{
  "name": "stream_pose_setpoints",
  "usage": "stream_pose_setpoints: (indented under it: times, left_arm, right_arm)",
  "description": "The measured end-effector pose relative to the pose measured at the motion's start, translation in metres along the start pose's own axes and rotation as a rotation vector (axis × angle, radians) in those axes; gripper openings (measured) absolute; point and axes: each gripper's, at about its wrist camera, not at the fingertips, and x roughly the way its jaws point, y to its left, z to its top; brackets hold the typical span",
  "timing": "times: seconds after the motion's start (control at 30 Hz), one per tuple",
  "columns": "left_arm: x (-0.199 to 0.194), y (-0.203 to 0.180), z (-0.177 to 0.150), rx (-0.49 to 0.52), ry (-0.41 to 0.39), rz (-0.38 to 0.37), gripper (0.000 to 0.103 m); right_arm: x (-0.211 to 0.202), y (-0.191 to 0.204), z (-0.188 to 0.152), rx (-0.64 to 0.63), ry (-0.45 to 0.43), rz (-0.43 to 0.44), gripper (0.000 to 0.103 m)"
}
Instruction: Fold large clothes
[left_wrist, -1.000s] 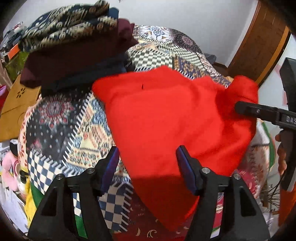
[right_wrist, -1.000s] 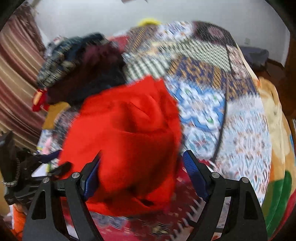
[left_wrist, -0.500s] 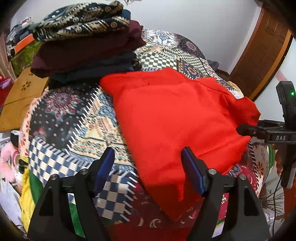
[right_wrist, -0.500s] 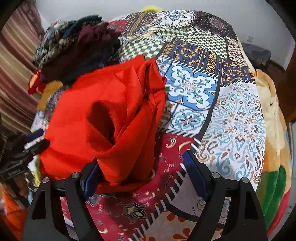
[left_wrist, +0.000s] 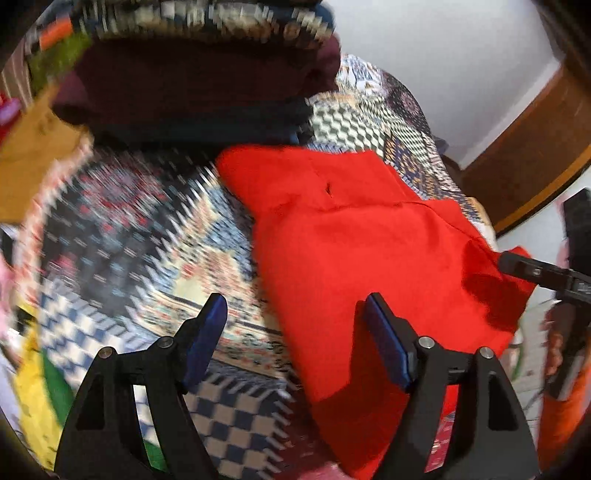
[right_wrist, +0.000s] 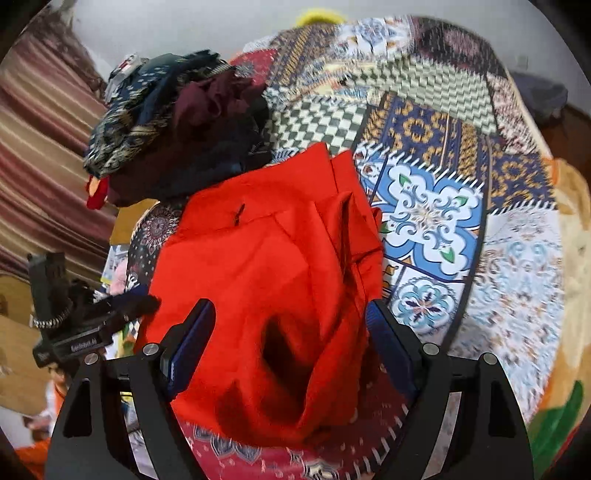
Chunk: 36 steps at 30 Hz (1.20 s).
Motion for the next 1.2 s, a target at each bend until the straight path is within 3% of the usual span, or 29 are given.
stream_pose_setpoints:
  times: [0.2,0.4,0.53,0.67,0.7,0.83,1.03,1.2]
  left_arm:
    - [0.029,0.009,0.006,-0.107,0.121,-0.173,0.076]
    - [0.065,0.019,0.011,-0.232,0.198,-0.291,0.081]
    - [0.072,0.015,0.017,-0.233,0.192,-0.289,0.083]
    - [0.074,0.017,0.019,-0.232,0.184,-0.297,0.081]
    - [0.073,0.017,0.018,-0.230,0.173,-0.297,0.072]
    - [0.061,0.020,0.011,-0.221,0.151,-0.317,0.049]
    - [0.019,-0.008,0.015,-0.123,0.097,-0.315,0.036]
    - [-0.042,-0.039,0.024,-0.013,-0.013,-0.319,0.035]
  right_arm:
    - [0.047,-0.041,-0.001,0.132,0.166,0.055,0.081]
    - [0.063,-0.048,0.003,0.129,0.183,0.154,0.081]
    - [0.081,-0.050,0.008,0.166,0.204,0.226,0.080]
    - [0.089,-0.056,0.014,0.235,0.224,0.287,0.056]
    - [0.089,-0.056,0.013,0.246,0.225,0.297,0.050]
    - [0.067,-0.050,0.006,0.219,0.199,0.317,0.033]
    - [0.006,-0.015,-0.003,0.113,0.105,0.309,0.027]
    - [-0.057,0.017,0.002,0.045,-0.027,0.326,0.027]
